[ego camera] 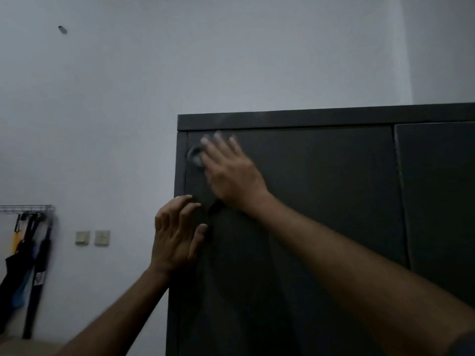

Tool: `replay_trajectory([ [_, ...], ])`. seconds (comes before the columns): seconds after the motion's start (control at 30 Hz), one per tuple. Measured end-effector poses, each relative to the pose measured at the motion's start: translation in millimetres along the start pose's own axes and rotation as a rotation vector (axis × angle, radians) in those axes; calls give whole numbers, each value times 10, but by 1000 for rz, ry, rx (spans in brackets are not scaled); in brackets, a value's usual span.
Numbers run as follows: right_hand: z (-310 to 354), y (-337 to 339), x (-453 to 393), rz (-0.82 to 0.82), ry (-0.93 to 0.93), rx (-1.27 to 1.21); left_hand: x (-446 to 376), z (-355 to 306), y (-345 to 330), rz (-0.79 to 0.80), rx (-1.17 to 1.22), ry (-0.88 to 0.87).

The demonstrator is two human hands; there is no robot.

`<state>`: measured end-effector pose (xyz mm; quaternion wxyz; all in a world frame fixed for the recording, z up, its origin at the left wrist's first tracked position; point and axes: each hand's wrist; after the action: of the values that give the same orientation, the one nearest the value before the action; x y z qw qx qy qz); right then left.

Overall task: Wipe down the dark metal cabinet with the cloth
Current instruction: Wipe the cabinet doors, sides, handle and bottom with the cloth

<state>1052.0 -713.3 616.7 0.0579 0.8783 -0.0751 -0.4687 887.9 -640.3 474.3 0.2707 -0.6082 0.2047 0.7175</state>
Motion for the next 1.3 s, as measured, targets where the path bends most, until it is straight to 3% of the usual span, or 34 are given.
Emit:
replay_trajectory([
  [0.07,105,-63,415,30,222,-2,23,-24,7,-87,94,238],
  [0.1,61,-77,570,11,218,-1,12,-46,31,-93,189,393],
  [0.2,-177,-42,479,-89,-143,7,-89,-88,117,-12,555,764],
  [0.3,-212,39,-200,-109,-359,-21,-125,-119,177,21,689,761],
  [0.4,101,-46,-569,-111,-251,-35,-121,-166,209,48,837,891],
  [0.5,503,-225,-95,-27,116,-44,-129,-143,282,42,1075,1087],
  [0.57,547,-242,411,83,349,-69,-148,-93,359,67,1145,1122],
  [0.63,333,-224,540,98,417,-36,-168,-56,404,97,1162,1144],
  [0.77,112,-95,-21,-62,-136,-69,-201,-17,441,139,1166,1167],
  [0.83,427,-170,44,-92,-209,-113,-191,11,470,156,1206,1192],
  [0.93,1037,-404,826,20,217,-183,-186,91,549,149,1285,1249],
  [1.0,1041,-414,1177,138,499,-158,-170,108,584,177,1295,1244],
  [1.03,904,-424,1143,107,562,-127,-161,103,590,186,1288,1235],
  [1.07,755,-410,1013,51,525,-100,-159,87,587,194,1282,1228],
  [1.2,538,-246,537,-91,-133,-139,-159,16,558,180,1256,1232],
  [1.23,720,-287,644,-103,-154,-157,-151,1,561,177,1253,1233],
  [1.3,1185,-435,1164,-2,116,-190,-133,-20,563,178,1241,1223],
])
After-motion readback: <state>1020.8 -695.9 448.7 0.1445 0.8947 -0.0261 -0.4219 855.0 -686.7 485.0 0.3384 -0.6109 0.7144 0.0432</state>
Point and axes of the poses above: each hand's wrist, its own x-axis away from the middle knuckle, its own y-axis out of the back of the hand, z = x × y, and after that the axes turned 3 degrees about -z, right-handed
